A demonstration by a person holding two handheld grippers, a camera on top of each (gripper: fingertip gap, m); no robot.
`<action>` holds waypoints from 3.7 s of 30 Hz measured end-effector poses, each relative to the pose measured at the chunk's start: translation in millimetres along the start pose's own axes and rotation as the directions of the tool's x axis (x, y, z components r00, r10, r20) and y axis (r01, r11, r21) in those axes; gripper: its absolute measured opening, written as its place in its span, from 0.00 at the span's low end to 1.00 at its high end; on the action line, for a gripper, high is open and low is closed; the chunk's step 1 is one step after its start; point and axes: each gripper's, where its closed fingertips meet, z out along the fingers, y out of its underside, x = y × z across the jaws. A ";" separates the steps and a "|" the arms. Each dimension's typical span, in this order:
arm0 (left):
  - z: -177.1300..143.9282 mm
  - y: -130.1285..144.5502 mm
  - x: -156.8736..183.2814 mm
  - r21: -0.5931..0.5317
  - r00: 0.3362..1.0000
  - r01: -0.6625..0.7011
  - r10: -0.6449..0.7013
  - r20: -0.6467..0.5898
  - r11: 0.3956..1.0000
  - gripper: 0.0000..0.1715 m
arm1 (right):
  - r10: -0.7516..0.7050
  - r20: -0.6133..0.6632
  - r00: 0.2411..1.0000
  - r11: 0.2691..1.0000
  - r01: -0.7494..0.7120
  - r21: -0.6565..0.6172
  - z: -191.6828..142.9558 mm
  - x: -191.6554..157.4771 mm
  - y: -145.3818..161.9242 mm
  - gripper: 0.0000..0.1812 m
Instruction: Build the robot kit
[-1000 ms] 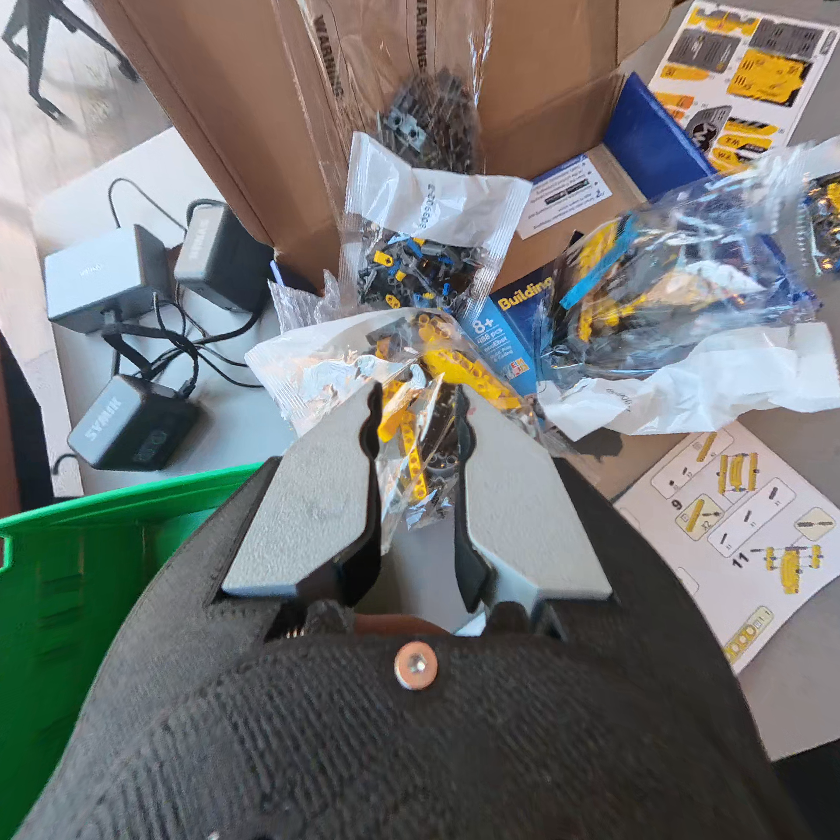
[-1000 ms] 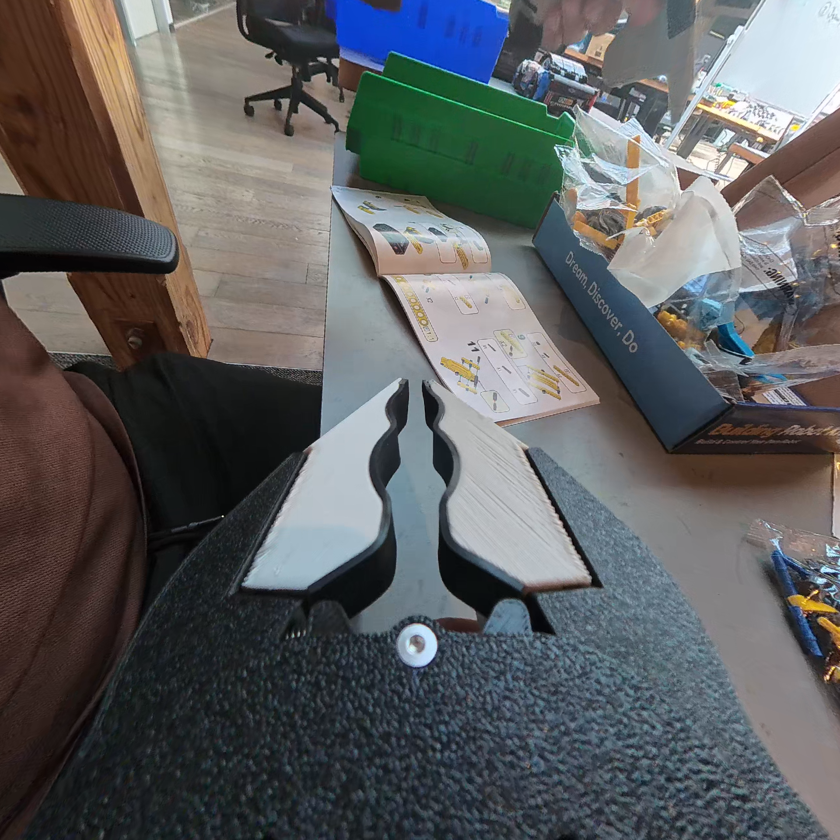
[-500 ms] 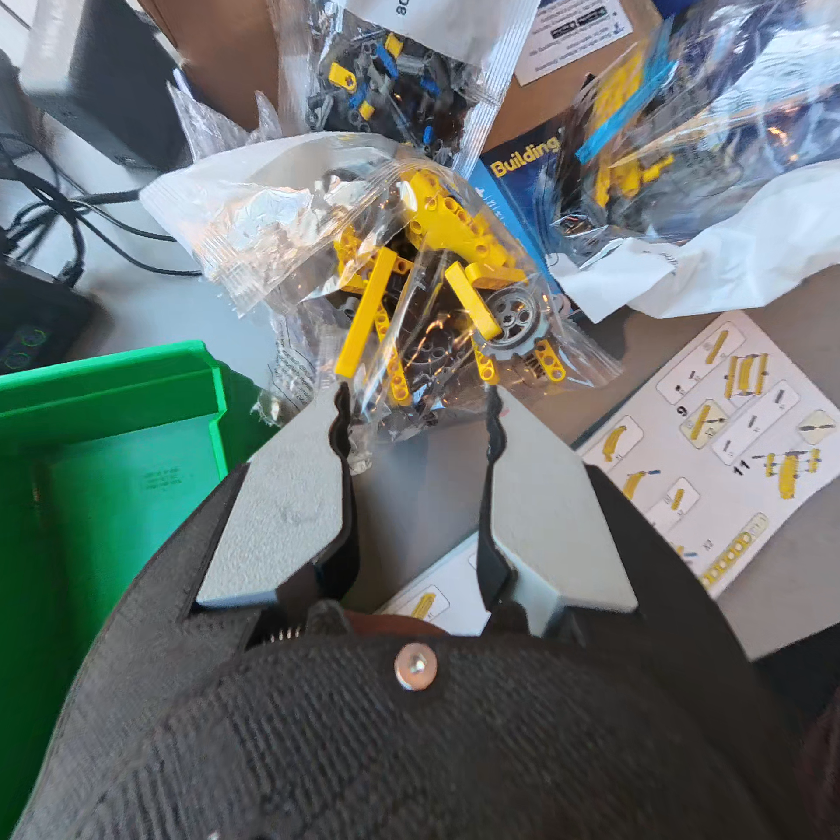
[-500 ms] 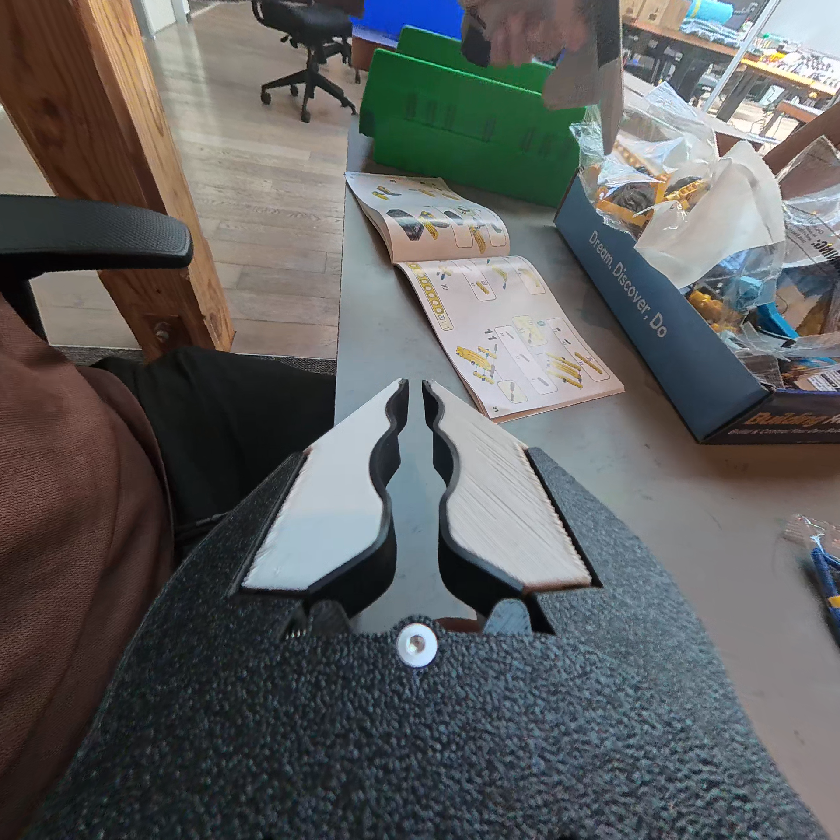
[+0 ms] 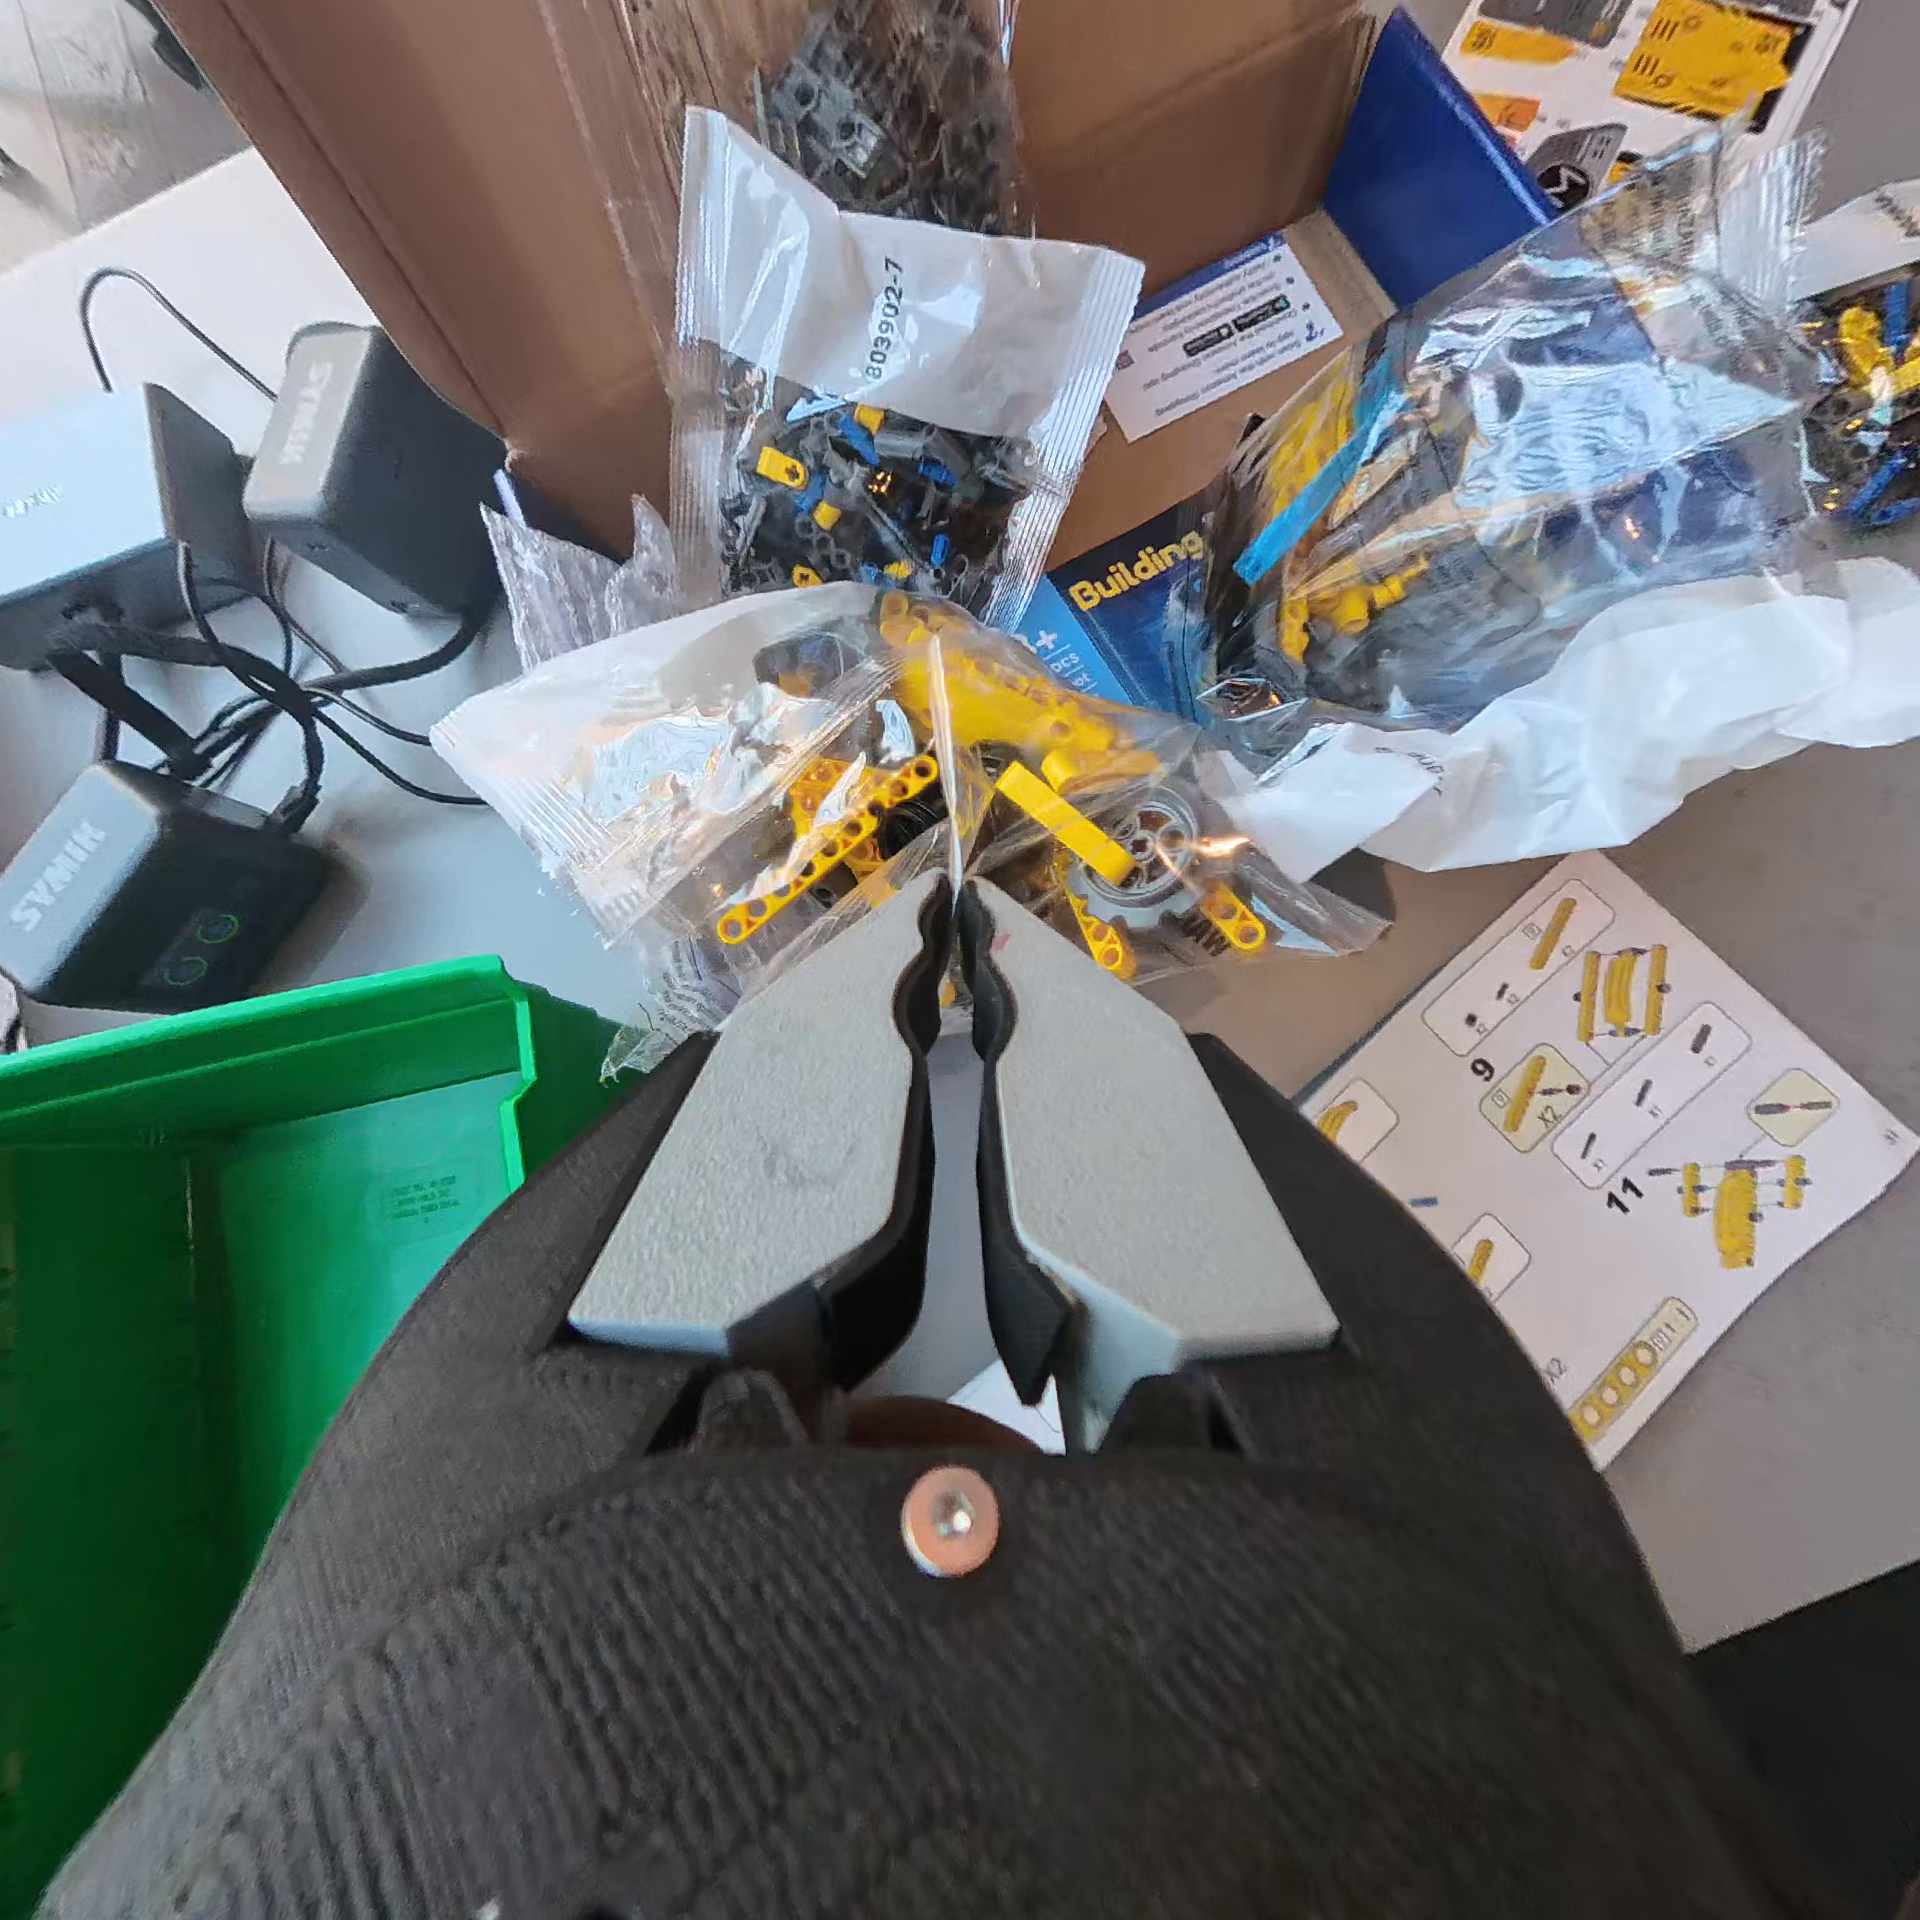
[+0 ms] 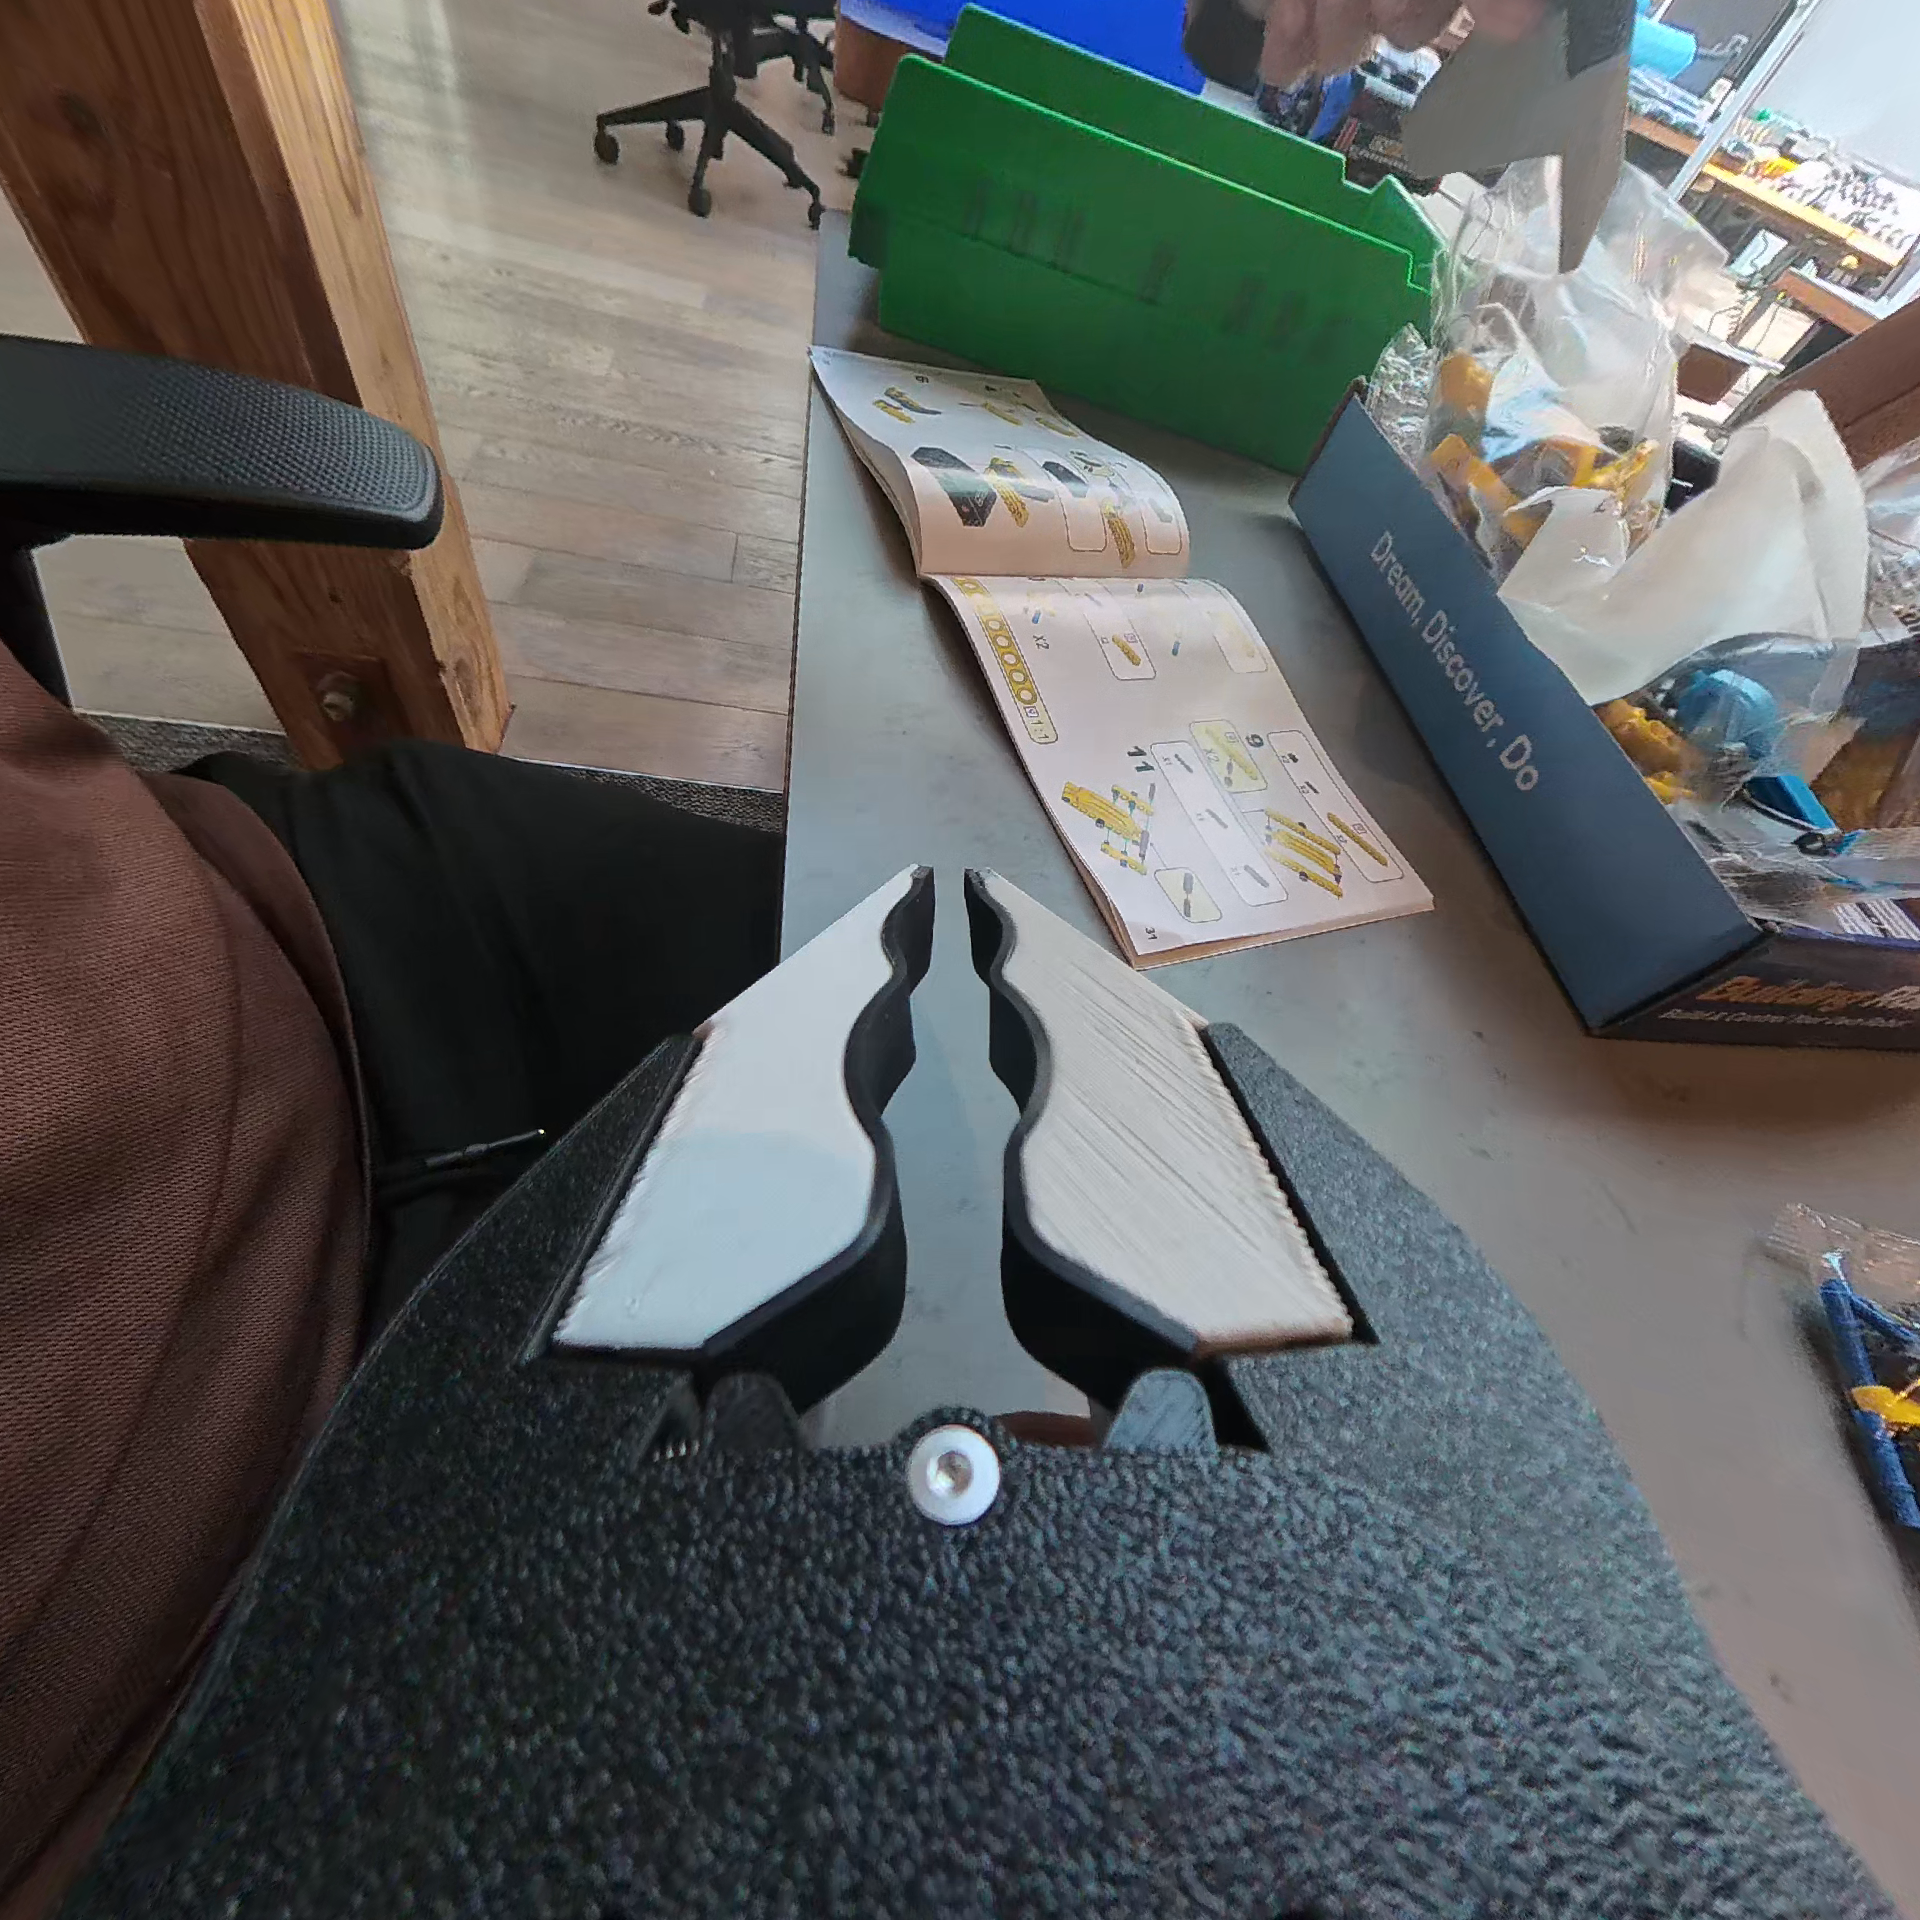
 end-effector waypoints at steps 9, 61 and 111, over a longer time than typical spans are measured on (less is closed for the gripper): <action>-7.8 -14.2 31.8 0.067 0.991 0.074 -0.066 -0.115 0.995 0.00 | 0.000 0.004 1.000 1.000 0.000 -0.001 -0.1 -0.7 0.0 0.03; -42.2 4.3 55.1 0.403 1.000 -0.020 0.013 0.021 0.915 0.36 | 0.080 -0.094 0.992 0.996 -0.075 0.055 2.4 32.2 -5.9 0.03; -105.4 3.3 3.9 -0.005 0.766 -0.484 0.426 0.481 0.875 0.00 | -0.066 -0.107 0.992 0.997 0.069 0.022 4.3 16.2 -4.3 0.02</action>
